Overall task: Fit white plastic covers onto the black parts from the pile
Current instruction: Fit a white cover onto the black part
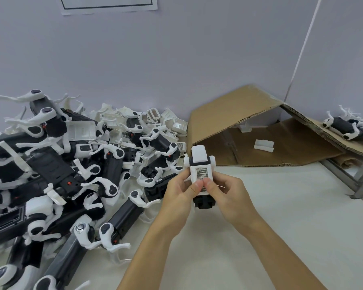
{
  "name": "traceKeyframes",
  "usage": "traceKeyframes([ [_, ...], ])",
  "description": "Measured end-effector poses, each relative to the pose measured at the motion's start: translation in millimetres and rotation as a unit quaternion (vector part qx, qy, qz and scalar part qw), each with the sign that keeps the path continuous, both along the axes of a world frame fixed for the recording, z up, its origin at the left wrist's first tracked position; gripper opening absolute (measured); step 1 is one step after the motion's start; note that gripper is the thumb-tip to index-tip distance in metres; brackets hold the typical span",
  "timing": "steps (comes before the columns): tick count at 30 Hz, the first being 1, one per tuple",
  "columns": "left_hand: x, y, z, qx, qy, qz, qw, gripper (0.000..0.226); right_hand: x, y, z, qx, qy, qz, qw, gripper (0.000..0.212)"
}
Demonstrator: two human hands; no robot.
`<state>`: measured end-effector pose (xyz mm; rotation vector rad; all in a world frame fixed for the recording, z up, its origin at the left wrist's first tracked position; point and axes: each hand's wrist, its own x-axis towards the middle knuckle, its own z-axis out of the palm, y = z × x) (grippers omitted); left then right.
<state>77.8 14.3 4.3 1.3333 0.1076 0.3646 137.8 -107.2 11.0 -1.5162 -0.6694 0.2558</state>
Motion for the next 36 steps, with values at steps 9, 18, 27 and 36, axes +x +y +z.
traceKeyframes([
  [9,6,-7,2,-0.037,0.029,0.085,0.995,0.025,-6,7,1,0.044,0.077,-0.048,0.995,0.031],
  [18,5,-10,-1,0.014,-0.004,0.088,0.996,0.031,-8,13,-4,0.070,0.052,-0.091,0.992,0.025],
  [27,2,-7,2,-0.008,-0.016,0.003,1.000,0.033,-11,17,-12,0.012,-0.082,-0.253,0.964,0.031],
  [36,5,-1,4,-0.109,-0.028,0.133,0.985,0.048,-15,9,0,-0.251,-0.365,-0.105,0.890,0.073],
])
